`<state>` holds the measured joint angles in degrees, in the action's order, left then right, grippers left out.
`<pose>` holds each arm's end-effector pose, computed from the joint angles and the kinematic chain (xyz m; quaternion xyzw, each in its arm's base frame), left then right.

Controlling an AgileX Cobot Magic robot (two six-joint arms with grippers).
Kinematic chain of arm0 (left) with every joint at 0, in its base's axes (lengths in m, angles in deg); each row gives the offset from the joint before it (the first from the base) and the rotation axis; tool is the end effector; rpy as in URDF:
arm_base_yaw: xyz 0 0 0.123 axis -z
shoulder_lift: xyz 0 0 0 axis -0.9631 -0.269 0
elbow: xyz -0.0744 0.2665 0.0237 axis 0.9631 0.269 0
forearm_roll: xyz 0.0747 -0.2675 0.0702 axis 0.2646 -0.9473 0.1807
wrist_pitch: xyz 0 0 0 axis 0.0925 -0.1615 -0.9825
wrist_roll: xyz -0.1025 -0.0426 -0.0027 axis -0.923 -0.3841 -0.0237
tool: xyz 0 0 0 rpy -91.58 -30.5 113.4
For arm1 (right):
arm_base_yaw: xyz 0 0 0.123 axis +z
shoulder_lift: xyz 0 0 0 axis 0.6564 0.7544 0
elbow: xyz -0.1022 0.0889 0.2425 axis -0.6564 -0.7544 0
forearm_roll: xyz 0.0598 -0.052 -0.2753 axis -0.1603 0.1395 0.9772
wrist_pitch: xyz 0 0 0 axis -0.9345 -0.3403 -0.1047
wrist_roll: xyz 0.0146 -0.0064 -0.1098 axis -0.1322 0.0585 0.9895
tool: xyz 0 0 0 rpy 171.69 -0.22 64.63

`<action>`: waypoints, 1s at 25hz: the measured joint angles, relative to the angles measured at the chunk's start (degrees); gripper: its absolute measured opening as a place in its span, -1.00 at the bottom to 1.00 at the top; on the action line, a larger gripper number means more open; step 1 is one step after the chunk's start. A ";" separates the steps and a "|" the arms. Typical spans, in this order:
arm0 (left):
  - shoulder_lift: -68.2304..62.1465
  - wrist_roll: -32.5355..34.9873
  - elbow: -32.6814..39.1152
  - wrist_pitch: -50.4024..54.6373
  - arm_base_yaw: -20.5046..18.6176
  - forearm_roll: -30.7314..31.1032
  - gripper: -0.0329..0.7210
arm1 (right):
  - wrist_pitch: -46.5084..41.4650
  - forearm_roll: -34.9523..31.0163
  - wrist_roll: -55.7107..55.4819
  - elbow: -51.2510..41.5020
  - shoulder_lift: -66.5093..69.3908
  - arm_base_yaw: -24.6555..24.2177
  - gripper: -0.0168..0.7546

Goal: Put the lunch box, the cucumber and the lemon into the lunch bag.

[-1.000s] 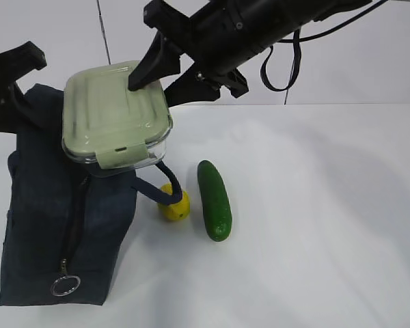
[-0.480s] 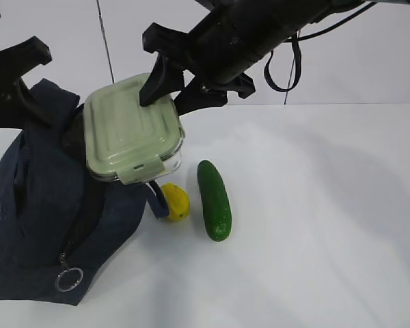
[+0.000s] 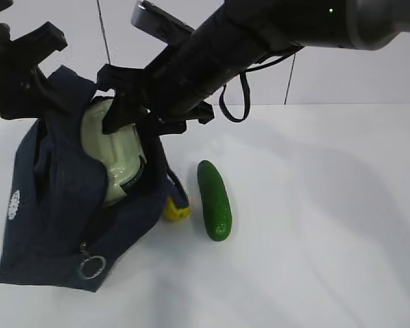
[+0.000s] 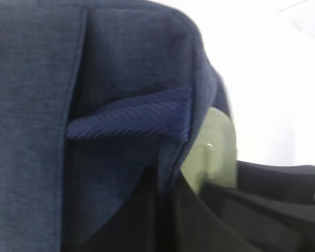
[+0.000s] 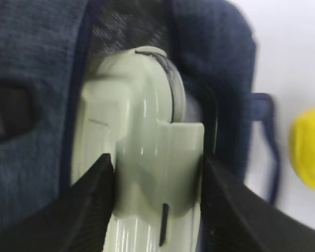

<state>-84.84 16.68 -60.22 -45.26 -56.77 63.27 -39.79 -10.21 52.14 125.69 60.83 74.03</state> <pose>0.3248 -0.1325 0.2667 -0.1690 0.9171 -0.2768 0.2318 0.3853 0.3099 0.2381 -0.1542 0.9051 0.3484 0.1888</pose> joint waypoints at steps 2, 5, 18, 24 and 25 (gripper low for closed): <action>0.00 0.00 0.00 -0.52 0.00 -0.52 -0.93 | 2.34 -0.68 0.00 0.00 0.38 0.61 0.03; 0.00 -0.09 0.00 -1.17 0.00 -0.64 -0.93 | 4.48 -1.45 0.00 0.00 1.27 1.45 0.03; 0.00 -0.09 0.00 -3.04 0.00 -1.61 -0.93 | 5.93 -5.82 1.86 0.00 3.04 2.19 0.03; -1.58 -0.09 0.00 -3.63 0.00 -2.35 -0.93 | 6.31 -7.14 4.64 0.00 3.07 2.19 0.03; -1.85 -0.09 0.00 -3.63 0.13 -2.56 -0.93 | 6.31 -7.14 5.20 0.00 3.16 2.19 0.03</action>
<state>-86.68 16.59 -60.22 -48.89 -56.64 60.71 -33.48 -17.35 57.34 125.69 63.99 76.22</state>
